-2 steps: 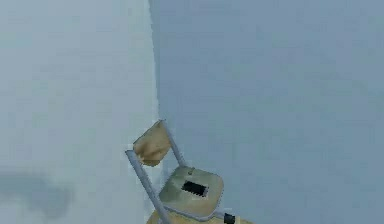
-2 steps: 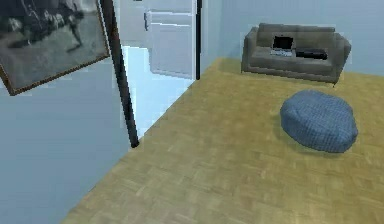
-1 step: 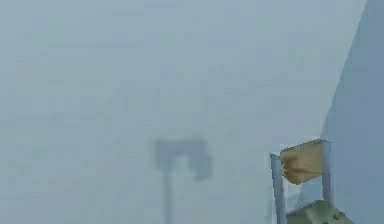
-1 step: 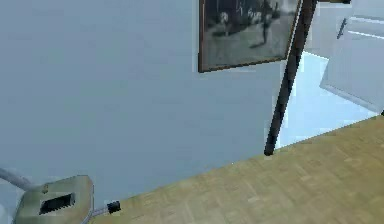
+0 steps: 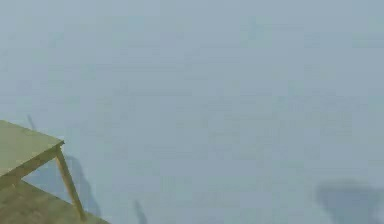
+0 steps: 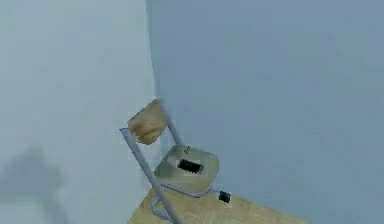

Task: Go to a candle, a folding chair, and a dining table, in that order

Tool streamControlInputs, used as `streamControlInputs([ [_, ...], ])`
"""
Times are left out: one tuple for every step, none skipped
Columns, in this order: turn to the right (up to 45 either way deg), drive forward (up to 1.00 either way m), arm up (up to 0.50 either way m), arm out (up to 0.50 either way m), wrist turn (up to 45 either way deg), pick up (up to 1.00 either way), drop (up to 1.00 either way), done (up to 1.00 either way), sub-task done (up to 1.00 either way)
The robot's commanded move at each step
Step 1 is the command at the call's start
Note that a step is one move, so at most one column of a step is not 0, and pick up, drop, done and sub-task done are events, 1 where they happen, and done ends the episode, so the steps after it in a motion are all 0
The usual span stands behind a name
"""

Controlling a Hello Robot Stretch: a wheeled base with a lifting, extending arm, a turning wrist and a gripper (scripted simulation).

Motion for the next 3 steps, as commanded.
streamControlInputs([
  [-45.0,0.0,0.0,0.0,0.0,0.0,0.0,0.0,0.0],
  [-21.0,0.0,0.0,0.0,0.0,0.0,0.0,0.0,0.0],
  [0.0,0.3,0.0,0.0,0.0,0.0,0.0,0.0,0.0],
])
